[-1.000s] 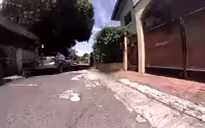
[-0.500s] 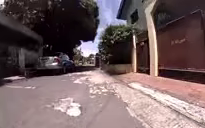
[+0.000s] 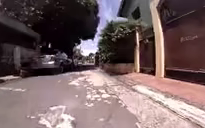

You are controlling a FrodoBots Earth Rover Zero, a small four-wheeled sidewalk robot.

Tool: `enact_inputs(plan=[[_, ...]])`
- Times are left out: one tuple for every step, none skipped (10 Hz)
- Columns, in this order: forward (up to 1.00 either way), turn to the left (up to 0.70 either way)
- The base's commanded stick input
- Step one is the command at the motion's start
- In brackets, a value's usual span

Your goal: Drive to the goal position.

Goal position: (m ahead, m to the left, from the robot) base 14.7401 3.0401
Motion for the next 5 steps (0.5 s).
enact_inputs(plan=[[0.85, 0.34], [0.85, 0.21], [0.85, 0.00], [0.85, 0.00], [0.85, 0.00]])
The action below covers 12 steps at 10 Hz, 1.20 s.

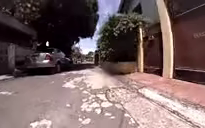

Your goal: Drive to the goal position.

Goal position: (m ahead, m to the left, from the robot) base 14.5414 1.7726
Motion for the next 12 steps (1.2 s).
enact_inputs(plan=[[0.85, 0.00], [0.85, 0.00], [0.85, 0.00], [0.85, 0.00], [0.85, 0.00], [0.85, 0.00], [0.85, 0.00], [0.85, 0.00], [0.85, 0.00], [0.85, 0.00], [0.85, 0.00], [0.85, 0.00]])
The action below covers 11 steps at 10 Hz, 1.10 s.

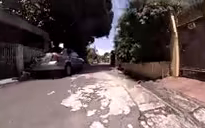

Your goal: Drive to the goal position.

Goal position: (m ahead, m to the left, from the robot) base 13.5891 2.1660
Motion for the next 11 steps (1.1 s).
enact_inputs(plan=[[0.85, 0.00], [0.85, 0.00], [0.85, 0.00], [0.85, 0.00], [0.85, 0.00], [0.85, 0.00], [0.85, 0.00], [0.85, 0.00], [0.85, 0.00], [0.85, 0.00], [0.85, 0.00]])
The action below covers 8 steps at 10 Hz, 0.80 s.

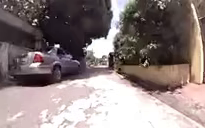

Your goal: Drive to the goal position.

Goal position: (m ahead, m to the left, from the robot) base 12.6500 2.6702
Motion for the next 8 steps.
enact_inputs(plan=[[0.85, 0.00], [0.85, 0.00], [0.85, 0.00], [0.85, 0.00], [0.85, 0.00], [0.85, 0.00], [0.85, 0.00], [0.85, 0.00]])
